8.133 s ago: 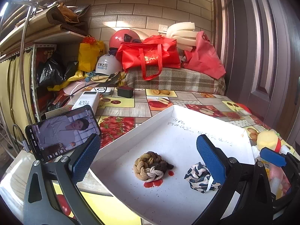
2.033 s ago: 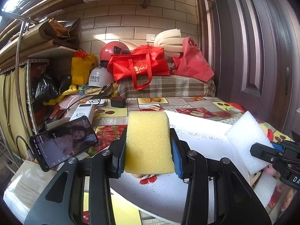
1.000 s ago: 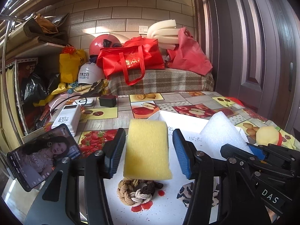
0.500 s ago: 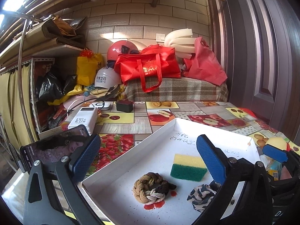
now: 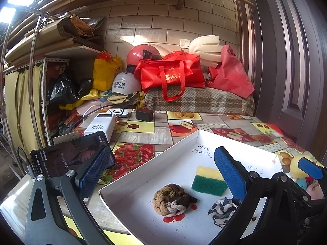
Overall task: Organize soft objects
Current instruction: 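Move both grippers out of the box back to the pile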
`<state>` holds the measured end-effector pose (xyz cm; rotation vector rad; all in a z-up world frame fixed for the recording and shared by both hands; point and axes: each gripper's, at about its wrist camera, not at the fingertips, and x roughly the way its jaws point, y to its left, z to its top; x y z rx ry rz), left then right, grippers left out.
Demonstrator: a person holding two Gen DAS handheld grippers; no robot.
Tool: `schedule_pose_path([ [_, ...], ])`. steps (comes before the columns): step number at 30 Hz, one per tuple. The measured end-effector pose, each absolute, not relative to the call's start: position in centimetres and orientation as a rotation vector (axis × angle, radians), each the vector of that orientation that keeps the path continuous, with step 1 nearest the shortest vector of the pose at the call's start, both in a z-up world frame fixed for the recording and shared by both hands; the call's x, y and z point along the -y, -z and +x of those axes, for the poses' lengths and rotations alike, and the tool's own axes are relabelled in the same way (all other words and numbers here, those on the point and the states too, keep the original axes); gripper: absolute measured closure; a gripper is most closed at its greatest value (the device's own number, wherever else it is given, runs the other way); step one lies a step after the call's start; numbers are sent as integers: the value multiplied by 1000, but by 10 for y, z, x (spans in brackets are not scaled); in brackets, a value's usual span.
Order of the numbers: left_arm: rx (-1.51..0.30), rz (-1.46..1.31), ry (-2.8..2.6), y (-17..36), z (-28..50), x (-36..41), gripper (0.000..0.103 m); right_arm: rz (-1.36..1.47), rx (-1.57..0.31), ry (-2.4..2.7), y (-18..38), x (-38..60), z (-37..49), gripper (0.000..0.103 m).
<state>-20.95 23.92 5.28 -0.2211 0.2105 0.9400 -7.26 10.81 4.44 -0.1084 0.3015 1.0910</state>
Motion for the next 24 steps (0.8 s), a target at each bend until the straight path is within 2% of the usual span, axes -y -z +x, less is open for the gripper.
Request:
schedule_pose_path([
  [8,-224,-193,-898,-52,-212,-216,0,-111,-279,-1107,-46,-80,-72,0],
  [15,-216,-287,-733,-52,-223,-196,0,37,-222,-932,-56,-6,-35,0],
  [18,-210,-301,-576,-55,-223,-176,0,83,-281,-910,-54,21,-4,0],
  [21,-225,-201,-389,-63,-212,-138,0,103,-352,-941,-51,44,27,0],
  [24,-320,-99,-166,-65,-188,-98,0,120,-421,-975,-48,67,53,0],
])
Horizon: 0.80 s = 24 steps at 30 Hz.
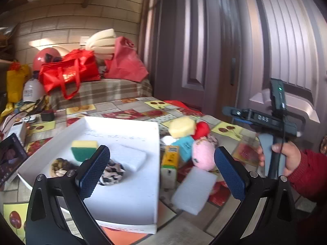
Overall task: Organize soft objects
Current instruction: 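Move both grippers out of the box back to the pile, then grasp the white foam block with the left gripper while the right grasps the pink fluffy ball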
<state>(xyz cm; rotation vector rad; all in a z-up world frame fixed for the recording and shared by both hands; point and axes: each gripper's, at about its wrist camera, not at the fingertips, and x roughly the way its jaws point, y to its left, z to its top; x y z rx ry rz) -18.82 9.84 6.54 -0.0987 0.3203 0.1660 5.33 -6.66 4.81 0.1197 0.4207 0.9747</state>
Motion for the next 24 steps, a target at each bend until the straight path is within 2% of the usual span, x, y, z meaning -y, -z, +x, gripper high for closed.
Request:
schedule_pose_path([
  [6,-586,35,2,-52,-134,-49,1,0,-547,-1058,-41,76,59,0],
  [9,-707,16,1,-39,-114,-50,14,-91,-577,-1161,-37,61,41,1],
  [14,-770,-44,-43,-28,-104,-61,14,-268,-541,-1227,-33,20,10,1],
  [19,-821,-48,-67,-18,-90,-59,14,-381,-616,-1203,-16,-17,12,1],
  [20,-838,-41,-67,-16,-87,-58,14,-396,-624,-1201,-14,-21,13,3],
  [21,-853,-27,-76,-13,-84,-56,14,-413,-641,-1201,-11,-24,14,10],
  [23,-877,1,-92,-10,-80,-53,14,-435,-678,-1199,-5,-27,16,33],
  [24,-886,15,-102,-8,-79,-51,14,-432,-686,-1202,-5,-27,17,37],
])
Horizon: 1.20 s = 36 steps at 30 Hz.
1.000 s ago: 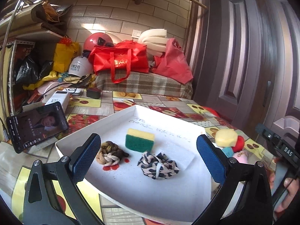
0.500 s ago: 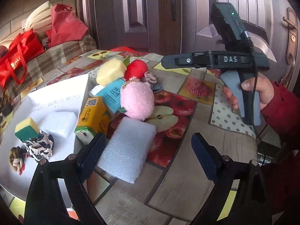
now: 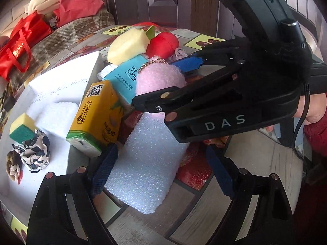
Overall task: Organize soft objects
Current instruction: 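Grasp the white foam block with the left gripper while the right grasps the pink fluffy ball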
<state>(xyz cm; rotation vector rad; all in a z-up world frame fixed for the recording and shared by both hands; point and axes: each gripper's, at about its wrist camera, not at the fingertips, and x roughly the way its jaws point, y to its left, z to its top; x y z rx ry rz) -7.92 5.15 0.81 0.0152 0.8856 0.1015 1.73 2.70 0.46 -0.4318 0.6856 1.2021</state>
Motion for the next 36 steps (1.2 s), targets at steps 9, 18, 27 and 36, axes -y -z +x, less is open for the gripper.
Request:
schedule_pose_path([
  [9,-838,3,-126,-13,-92,-56,39,-222,-559,-1171,-27,12,25,41],
  [18,-704,67,-107,-31,-112,-40,40,-139,-480,-1117,-38,29,26,41],
  [27,-359,20,-257,-69,-174,-52,39,-63,-250,-1040,-56,60,9,41],
  [36,-325,-1,-330,-70,-179,-70,39,-82,-211,-1036,-57,58,3,41],
])
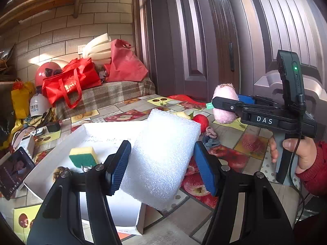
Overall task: Organize soft objects
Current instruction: 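Grasp the white foam block with the left gripper while the right grasps the pink fluffy ball, then carry the foam block and pink ball into the white box and open both grippers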
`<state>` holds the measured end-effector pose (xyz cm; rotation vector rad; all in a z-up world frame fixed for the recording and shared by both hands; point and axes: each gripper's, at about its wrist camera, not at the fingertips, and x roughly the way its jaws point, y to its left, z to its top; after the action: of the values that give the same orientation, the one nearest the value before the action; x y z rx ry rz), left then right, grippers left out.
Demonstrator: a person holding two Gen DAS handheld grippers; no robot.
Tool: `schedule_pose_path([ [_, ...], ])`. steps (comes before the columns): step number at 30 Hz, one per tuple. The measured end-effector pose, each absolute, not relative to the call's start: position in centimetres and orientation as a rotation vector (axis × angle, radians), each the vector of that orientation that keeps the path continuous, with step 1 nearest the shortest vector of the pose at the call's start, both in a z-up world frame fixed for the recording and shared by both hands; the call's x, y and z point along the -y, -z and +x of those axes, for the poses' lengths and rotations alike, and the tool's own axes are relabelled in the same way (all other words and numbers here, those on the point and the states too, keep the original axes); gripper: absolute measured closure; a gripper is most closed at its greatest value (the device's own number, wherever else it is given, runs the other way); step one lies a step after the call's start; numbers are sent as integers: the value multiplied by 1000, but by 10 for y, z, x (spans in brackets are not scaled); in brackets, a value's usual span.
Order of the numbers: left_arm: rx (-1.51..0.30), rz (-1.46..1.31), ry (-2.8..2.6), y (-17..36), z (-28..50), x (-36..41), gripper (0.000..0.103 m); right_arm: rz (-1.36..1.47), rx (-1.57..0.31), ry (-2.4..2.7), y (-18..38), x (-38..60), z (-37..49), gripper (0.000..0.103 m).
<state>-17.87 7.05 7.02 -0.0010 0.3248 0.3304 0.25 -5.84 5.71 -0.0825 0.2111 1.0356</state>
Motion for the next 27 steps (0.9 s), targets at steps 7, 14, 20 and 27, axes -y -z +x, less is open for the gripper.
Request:
schedule_pose_path([
  [7,-305,-51,-392,-68,-184,-87,39,-88,-212,-1022,-57,56,-1,41],
  [14,-308,-66,-482,-63,-192,-108,39,-96,-216,-1033,-56,51,-6,41],
  [20,-290,-83,-559,-60,-206,-127,39,-83,-229,-1050,-56,44,-8,41],
  [27,-277,-111,-632,-58,-217,-147,39,-111,-239,-1085,-55,28,-17,41],
])
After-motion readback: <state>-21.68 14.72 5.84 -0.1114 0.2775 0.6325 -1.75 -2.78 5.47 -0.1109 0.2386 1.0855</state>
